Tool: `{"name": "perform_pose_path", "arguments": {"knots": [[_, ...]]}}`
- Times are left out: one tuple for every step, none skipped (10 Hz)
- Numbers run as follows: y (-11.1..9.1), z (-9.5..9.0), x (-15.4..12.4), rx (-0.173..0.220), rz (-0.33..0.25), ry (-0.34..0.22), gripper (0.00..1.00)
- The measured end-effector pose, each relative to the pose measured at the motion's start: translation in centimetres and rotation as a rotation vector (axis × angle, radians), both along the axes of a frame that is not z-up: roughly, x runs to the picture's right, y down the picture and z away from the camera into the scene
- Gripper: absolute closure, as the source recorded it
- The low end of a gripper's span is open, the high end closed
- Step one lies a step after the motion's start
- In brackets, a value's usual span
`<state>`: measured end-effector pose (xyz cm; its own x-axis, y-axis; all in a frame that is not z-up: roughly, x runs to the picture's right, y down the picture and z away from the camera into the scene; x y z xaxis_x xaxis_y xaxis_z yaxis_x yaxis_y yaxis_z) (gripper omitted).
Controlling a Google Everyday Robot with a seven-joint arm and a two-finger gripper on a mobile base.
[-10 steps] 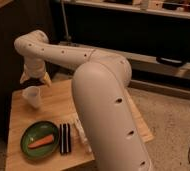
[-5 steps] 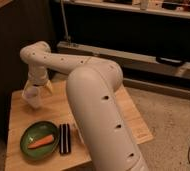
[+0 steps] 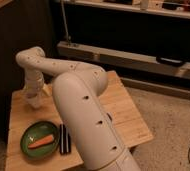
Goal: Pick up the ceramic cup
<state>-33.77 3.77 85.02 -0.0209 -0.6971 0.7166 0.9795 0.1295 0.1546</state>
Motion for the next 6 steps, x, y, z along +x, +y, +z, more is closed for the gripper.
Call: {"name": "perform_pose_path", "arguments": {"knots": [[0.7, 0.6, 0.2, -0.022, 0.003, 0.008, 0.21], [1.2, 1.0, 0.4, -0.042, 0.005, 0.014, 0.26], [1.7, 1.1, 0.5, -0.06, 0.009, 0.019, 0.38], [2.0, 1.2, 0.6, -0.072, 0.012, 0.021, 0.46], [2.5, 1.2, 0.5, -0.086, 0.016, 0.021, 0.56], [2.9, 1.2, 0.5, -0.097, 0.016, 0.02, 0.65]]}}
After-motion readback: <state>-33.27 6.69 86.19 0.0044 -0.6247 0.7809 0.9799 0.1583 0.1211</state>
